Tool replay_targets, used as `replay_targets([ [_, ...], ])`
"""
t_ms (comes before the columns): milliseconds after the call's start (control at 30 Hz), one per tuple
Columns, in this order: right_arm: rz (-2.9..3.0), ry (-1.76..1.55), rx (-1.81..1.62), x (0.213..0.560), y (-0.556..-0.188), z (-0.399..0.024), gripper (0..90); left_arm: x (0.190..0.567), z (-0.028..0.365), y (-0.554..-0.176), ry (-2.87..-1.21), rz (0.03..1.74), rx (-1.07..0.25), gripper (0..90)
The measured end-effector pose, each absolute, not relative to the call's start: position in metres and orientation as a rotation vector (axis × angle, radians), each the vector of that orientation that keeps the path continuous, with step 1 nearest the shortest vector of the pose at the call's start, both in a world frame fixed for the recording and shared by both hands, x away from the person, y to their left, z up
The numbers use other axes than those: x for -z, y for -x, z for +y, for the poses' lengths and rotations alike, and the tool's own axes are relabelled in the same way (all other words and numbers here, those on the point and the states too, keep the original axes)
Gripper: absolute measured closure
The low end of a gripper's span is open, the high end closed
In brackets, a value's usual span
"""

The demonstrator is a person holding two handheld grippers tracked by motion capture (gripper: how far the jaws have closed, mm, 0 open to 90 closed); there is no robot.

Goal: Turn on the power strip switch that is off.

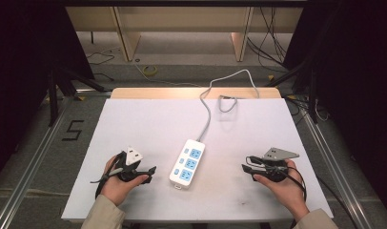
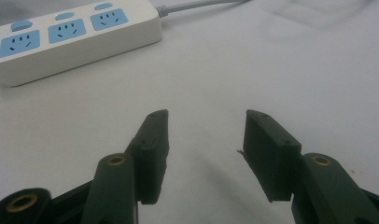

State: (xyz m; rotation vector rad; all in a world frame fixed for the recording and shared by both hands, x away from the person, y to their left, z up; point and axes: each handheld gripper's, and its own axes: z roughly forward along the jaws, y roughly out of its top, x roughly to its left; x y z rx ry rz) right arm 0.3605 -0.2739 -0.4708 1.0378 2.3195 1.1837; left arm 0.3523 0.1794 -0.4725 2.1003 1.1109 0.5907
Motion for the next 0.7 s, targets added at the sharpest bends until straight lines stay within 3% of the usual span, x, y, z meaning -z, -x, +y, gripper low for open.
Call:
replay_targets([
  [267,2.349,-1.029,-1.132,0.470,-0.360,-0.271,50.9,0.466,0.173,-0.350,-2.103,1.118,-0.606,27.6],
  [433,2.348,-1.029,-1.130,0.470,-0.360,-0.271,50.9,0.456,0.167,-0.349,-2.105,1.127,-0.622,37.3],
  [467,2.347,-1.034,-1.129,0.470,-0.360,-0.271,50.9,0.455,0.167,-0.349,-2.110,1.130,-0.629,45.2],
  [500,2.347,-1.034,-1.129,0.470,-0.360,-0.271,50.9,0.453,0.166,-0.349,-2.108,1.135,-0.638,45.2],
  [533,2.345,-1.030,-1.131,0.469,-0.360,-0.272,50.9,0.452,0.165,-0.349,-2.106,1.141,-0.643,56.0],
  [567,2.344,-1.030,-1.131,0.469,-0.360,-0.272,50.9,0.451,0.165,-0.349,-2.109,1.144,-0.640,61.0],
  [600,2.344,-1.030,-1.131,0.469,-0.360,-0.272,50.9,0.450,0.165,-0.350,-2.114,1.145,-0.643,61.0],
  [633,2.344,-1.028,-1.130,0.469,-0.360,-0.272,50.9,0.449,0.165,-0.350,-2.119,1.149,-0.640,71.5],
  [700,2.343,-1.024,-1.130,0.469,-0.360,-0.271,50.9,0.448,0.164,-0.351,-2.139,1.151,-0.625,81.7],
])
